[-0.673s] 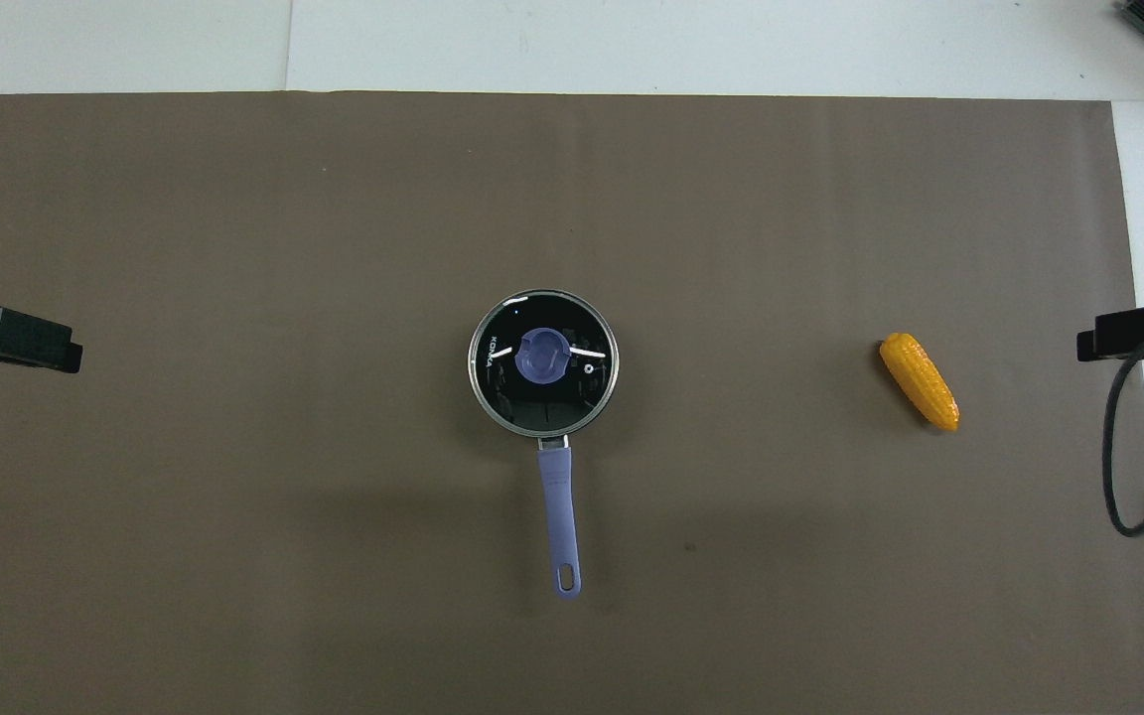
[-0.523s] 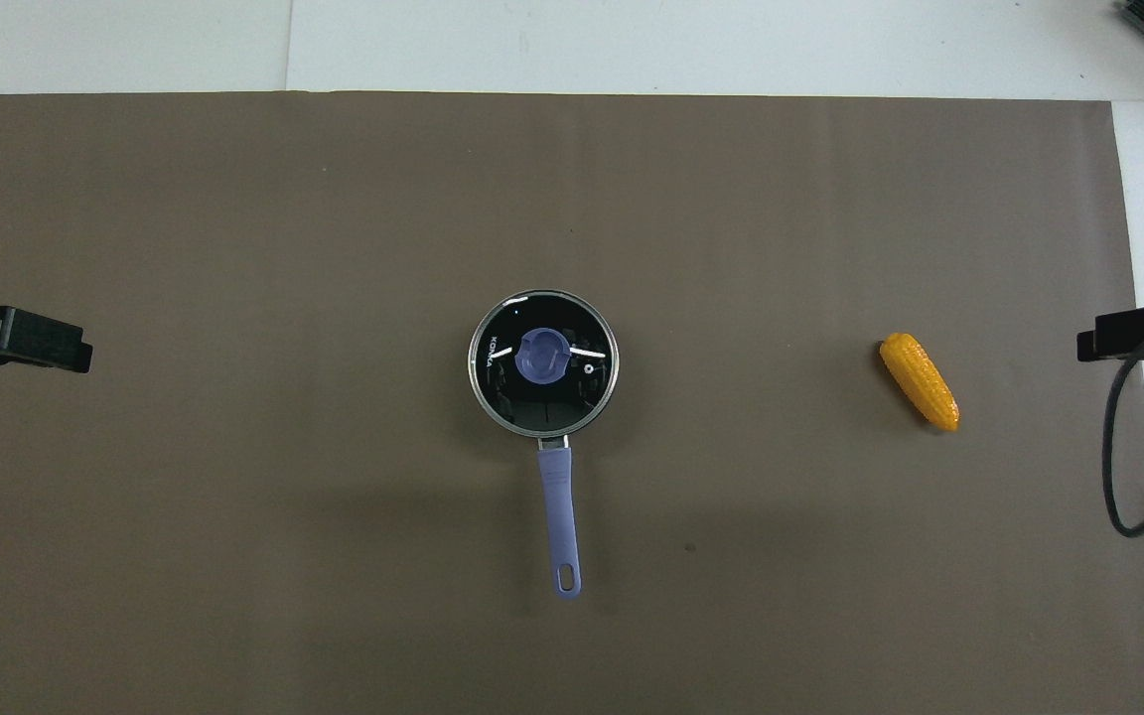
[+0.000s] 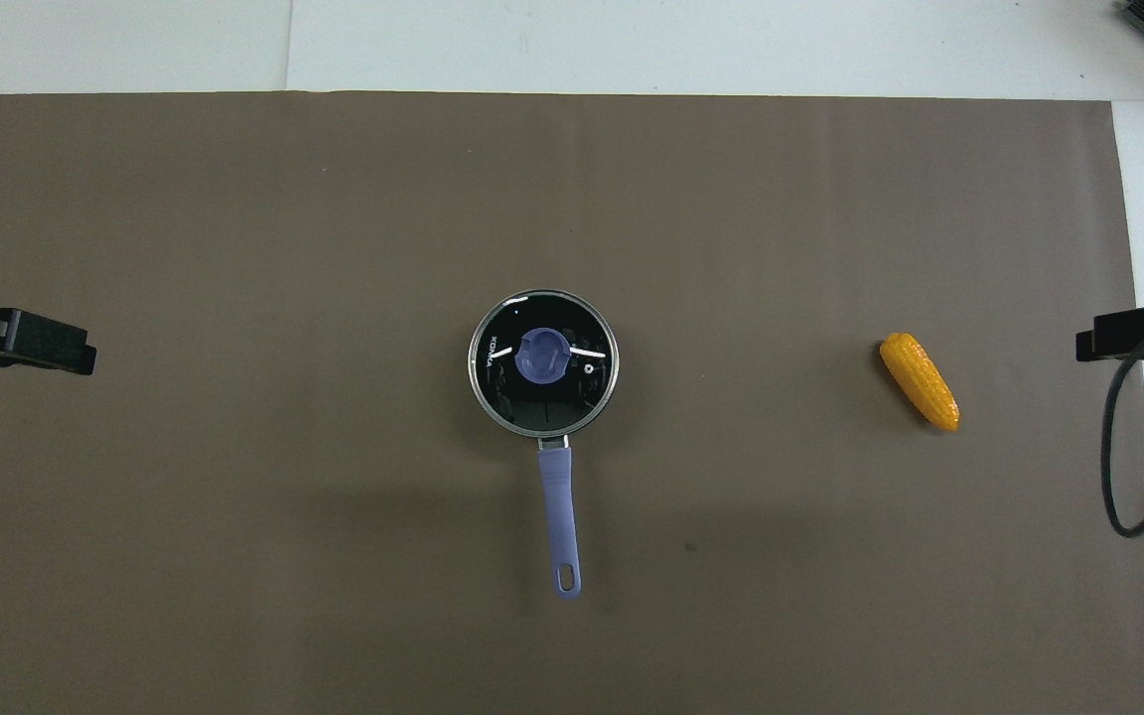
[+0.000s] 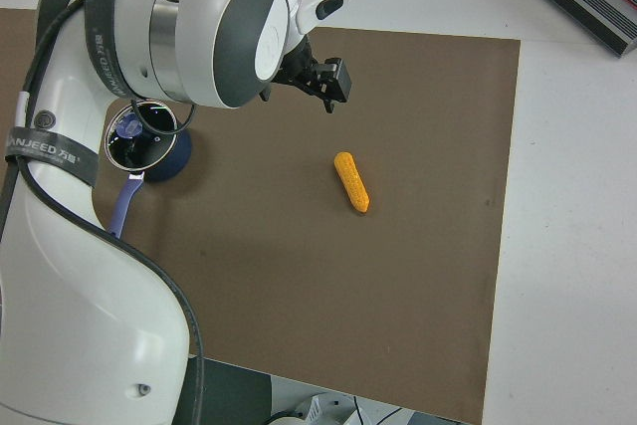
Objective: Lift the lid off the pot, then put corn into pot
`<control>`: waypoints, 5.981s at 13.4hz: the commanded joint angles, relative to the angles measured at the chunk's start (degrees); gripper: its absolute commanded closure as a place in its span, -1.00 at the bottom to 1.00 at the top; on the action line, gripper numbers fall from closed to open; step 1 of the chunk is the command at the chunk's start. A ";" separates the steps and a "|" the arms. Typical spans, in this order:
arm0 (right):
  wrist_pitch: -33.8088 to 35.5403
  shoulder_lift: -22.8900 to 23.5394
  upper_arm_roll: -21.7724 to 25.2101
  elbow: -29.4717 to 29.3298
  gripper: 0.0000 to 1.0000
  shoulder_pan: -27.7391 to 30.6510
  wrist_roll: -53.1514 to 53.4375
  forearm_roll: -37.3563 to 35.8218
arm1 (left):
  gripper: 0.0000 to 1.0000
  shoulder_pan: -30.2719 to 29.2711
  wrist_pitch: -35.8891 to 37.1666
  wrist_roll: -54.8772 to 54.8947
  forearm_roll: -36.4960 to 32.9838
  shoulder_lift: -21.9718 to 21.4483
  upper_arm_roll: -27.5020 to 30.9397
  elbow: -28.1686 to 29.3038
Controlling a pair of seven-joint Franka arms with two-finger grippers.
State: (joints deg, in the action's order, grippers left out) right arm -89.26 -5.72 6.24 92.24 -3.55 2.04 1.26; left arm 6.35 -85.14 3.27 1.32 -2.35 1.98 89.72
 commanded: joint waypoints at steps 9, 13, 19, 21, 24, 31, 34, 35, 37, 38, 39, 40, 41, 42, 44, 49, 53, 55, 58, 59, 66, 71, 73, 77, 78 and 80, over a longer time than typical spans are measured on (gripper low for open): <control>1.81 -0.87 -0.08 0.22 -1.00 -0.13 -0.99 -0.02 | -1.00 0.86 -1.44 0.42 -0.80 -0.99 0.57 2.83; -0.21 -0.70 -0.09 2.41 -1.00 -0.23 -6.32 -1.69 | -1.00 2.26 -4.67 0.42 -0.80 -0.29 0.57 5.71; -12.41 1.75 0.00 14.88 -1.00 0.48 -22.56 -1.26 | -1.00 7.80 -15.30 -0.28 -0.71 0.67 0.57 13.45; -15.57 4.47 0.00 16.12 -1.00 0.83 -30.48 -1.17 | -1.00 10.51 -19.18 -2.20 -0.71 2.60 0.57 14.61; -24.51 10.28 0.00 19.10 -1.00 1.97 -40.07 -0.56 | -1.00 15.79 -24.80 -9.58 -0.80 6.64 0.57 14.52; -37.47 16.78 0.00 24.83 -1.00 2.15 -46.34 -0.55 | -1.00 26.16 -29.04 -22.08 -1.41 14.56 0.66 10.66; -41.77 19.24 0.00 26.67 -1.00 2.67 -50.37 -0.47 | -1.00 30.38 -27.55 -29.96 -2.90 17.18 0.66 6.55; -42.56 20.21 0.00 27.02 -1.00 3.46 -50.90 -0.38 | -1.00 31.44 -25.54 -31.21 -2.82 18.33 0.66 3.82; -44.24 20.31 0.00 27.81 -1.00 3.55 -52.14 -0.38 | -1.00 31.89 -24.29 -31.92 -2.21 20.27 0.57 1.09; -44.15 20.40 0.00 27.90 -1.00 3.47 -52.14 -0.38 | -1.00 31.97 -24.55 -32.01 -2.12 20.63 0.48 0.46; -44.24 20.66 0.00 28.17 -0.81 3.55 -52.23 -0.38 | -1.00 32.06 -24.20 -32.10 -2.03 21.24 0.13 0.11; -44.24 20.57 0.00 28.86 -0.70 3.64 -52.14 -0.38 | -1.00 32.67 -24.37 -32.27 -1.85 22.64 0.04 -1.37; -44.24 20.57 -0.08 28.87 -0.61 3.47 -52.05 0.14 | -1.00 32.59 -24.46 -32.36 -1.50 24.57 0.04 -3.48; -44.24 20.57 -0.09 28.87 -0.42 3.21 -51.62 0.41 | -1.00 32.07 -24.29 -32.36 -1.33 25.98 -0.05 -5.15; -44.15 20.57 -0.09 28.78 0.69 3.12 -51.53 0.41 | -1.00 32.15 -24.29 -32.36 -1.15 28.09 -0.05 -7.44; -43.54 20.75 -0.09 28.43 1.00 2.76 -48.27 3.22 | -1.00 32.41 -25.51 -32.36 -0.45 29.24 -0.05 -6.75; -43.63 20.84 0.00 28.34 1.00 3.03 -48.19 3.23 | -1.00 31.80 -26.22 -31.84 0.26 29.68 -0.05 -6.57; -43.63 20.75 0.00 28.26 1.00 2.94 -48.19 3.23 | -1.00 31.97 -26.31 -31.75 0.35 29.60 -0.05 -6.49; -43.71 20.84 0.00 28.34 1.00 2.94 -48.10 3.23 | 0.70 32.50 -26.22 -32.10 0.43 29.51 -0.05 -5.96; -43.71 20.84 0.00 28.34 1.00 2.94 -48.01 3.23 | 1.00 32.59 -26.22 -32.18 0.43 29.51 -0.05 -5.87; -40.75 19.96 0.00 25.02 1.00 3.20 -45.56 3.31 | 1.00 31.80 -24.64 -32.01 0.79 27.76 0.22 -6.75; -29.59 14.43 -0.26 18.95 1.00 2.24 -33.27 3.23 | 1.00 30.23 -20.61 -31.66 0.17 24.95 1.27 -7.54; -24.67 12.93 -0.44 16.58 1.00 1.45 -28.87 3.23 | 1.00 27.85 -19.90 -30.96 -0.01 23.28 1.10 -7.54; -20.17 12.66 -4.99 12.53 1.00 1.36 -18.52 2.79 | 1.00 21.53 -18.14 -17.81 0.35 20.72 1.10 -6.93; -20.07 12.66 -7.27 12.44 1.00 1.36 -14.65 2.09 | 1.00 19.60 -17.96 -14.64 0.43 20.46 1.01 -6.58; -20.42 12.57 -10.71 12.44 1.00 -0.30 -6.83 2.00 | 1.00 16.00 -18.14 -7.70 0.52 20.02 1.01 -5.00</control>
State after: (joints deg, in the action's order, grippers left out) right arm -110.54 6.44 -1.80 105.65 -2.87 -11.05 3.35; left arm 25.30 -103.82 -9.92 1.58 19.28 3.57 82.63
